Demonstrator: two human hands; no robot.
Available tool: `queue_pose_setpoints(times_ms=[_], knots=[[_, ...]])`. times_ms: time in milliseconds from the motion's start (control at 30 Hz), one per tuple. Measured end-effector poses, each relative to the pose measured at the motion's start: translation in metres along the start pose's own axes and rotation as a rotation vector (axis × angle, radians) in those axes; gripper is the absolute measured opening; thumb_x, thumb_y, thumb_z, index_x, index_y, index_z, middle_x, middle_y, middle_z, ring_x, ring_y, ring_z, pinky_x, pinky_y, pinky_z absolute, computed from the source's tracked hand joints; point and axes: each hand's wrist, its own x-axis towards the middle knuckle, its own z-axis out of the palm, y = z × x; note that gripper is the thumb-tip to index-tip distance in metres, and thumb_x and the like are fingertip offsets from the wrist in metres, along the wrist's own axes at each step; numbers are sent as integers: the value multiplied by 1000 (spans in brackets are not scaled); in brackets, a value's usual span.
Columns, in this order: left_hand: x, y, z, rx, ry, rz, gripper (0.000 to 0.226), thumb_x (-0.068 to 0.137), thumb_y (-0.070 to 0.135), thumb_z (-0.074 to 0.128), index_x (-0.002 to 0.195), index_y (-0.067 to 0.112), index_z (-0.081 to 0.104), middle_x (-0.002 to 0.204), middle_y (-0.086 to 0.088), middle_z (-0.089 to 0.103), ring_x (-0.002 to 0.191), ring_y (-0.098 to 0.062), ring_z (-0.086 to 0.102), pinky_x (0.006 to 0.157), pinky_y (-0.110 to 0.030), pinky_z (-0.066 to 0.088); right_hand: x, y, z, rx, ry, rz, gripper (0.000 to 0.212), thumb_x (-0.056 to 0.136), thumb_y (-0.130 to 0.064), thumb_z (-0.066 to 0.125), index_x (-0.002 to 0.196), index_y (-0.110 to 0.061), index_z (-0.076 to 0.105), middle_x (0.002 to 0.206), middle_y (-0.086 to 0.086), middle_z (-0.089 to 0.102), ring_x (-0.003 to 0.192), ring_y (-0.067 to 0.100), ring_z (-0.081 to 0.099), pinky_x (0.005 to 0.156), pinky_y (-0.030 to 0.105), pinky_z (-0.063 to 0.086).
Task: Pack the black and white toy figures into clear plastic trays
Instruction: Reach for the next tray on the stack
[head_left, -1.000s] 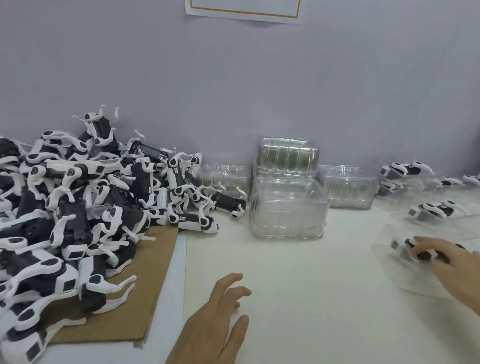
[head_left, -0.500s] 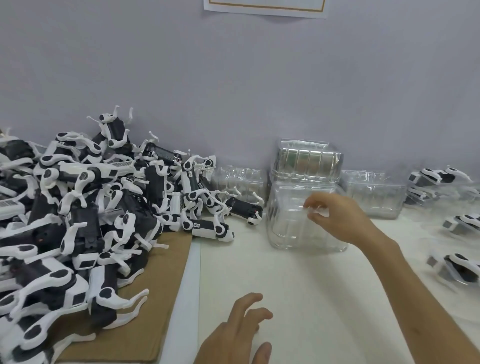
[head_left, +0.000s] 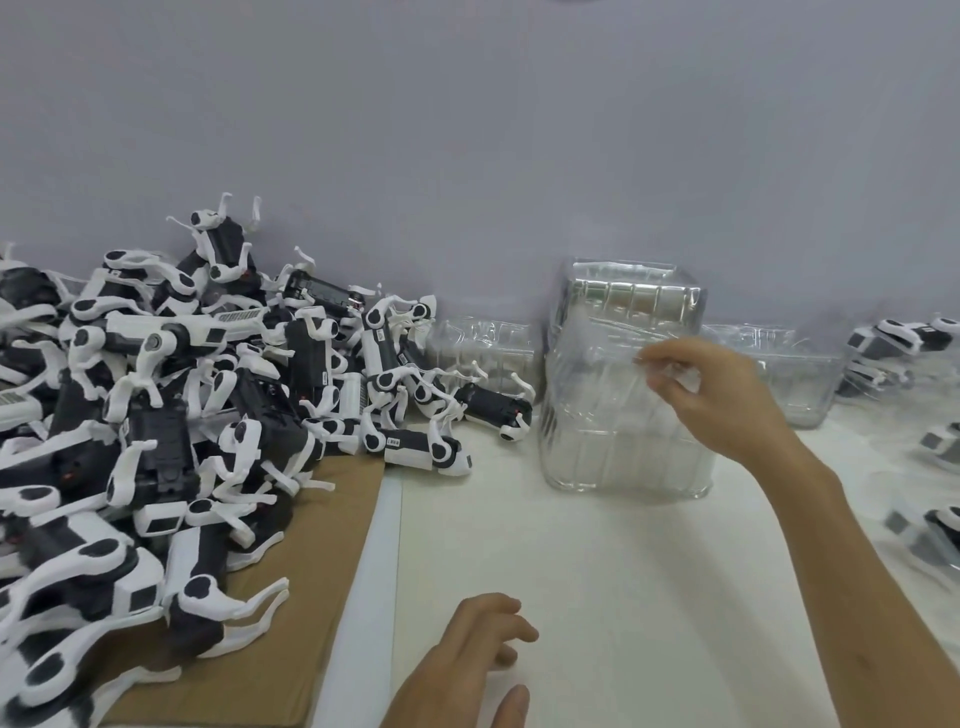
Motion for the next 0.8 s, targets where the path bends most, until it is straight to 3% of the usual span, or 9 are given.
queue_pose_setpoints(times_ms=[100,200,300,400,467,567,633,733,800], knots=[[1,2,-3,-27,-27,-2,39,71,63,31,108,61,44,141,37,7,115,12,50,84,-4,35,-4,1,7,-30,-145,37,21,90,-8,69,106,-19,73,91,-16,66,92,12,61,83,17,37],[1,5,-5,-29,-34,-12,40,71,62,31,103,51,54,142,36,8,116,12,49,86,-5,37,-5,-1,12,-51,-175,38,21,90,-10,69,109,-20,74,99,-8,71,95,12,62,94,28,43],[2,8,-7,-5,-57,-2,46,72,63,29,118,60,29,142,36,13,118,17,45,87,-3,34,-3,-3,7,-22,-115,8,24,92,-12,67,114,-20,73,102,-7,70,95,12,62,94,27,43],[2,12,-8,-11,-75,-36,38,81,49,37,118,56,34,130,36,35,118,17,45,88,-4,34,-5,-5,9,-39,-264,1,22,93,-12,66,112,-21,74,104,-10,71,96,10,63,95,30,46],[2,12,-9,-5,-69,-41,48,81,44,38,119,60,13,137,39,24,118,16,45,87,-5,34,-6,-6,11,-29,-150,-12,21,92,-9,68,109,-20,75,97,-10,71,91,12,63,91,25,46],[1,12,-8,21,-71,-42,49,81,44,39,115,63,10,139,37,-2,117,15,45,85,-3,33,-4,-10,8,-14,-98,-31,20,86,-6,73,101,-19,77,91,-7,73,85,15,65,85,2,35],[0,13,-9,5,-62,-29,45,83,40,43,115,62,21,136,40,11,117,11,47,85,-3,34,-4,-12,9,-6,-70,-50,20,83,-5,76,98,-18,78,86,-8,72,82,14,66,80,-2,35],[1,15,-16,-90,-66,-51,25,89,22,56,96,44,63,129,34,37,110,3,56,84,-7,37,-4,-15,7,69,-38,-37,22,82,-5,78,97,-20,77,84,-12,69,80,13,64,73,0,38],[0,16,-20,-173,-20,-86,23,88,15,57,96,35,63,115,29,54,104,-1,62,82,-11,41,-4,-14,3,67,-40,-27,23,83,-5,76,98,-22,77,84,-12,70,78,10,62,73,-1,37]])
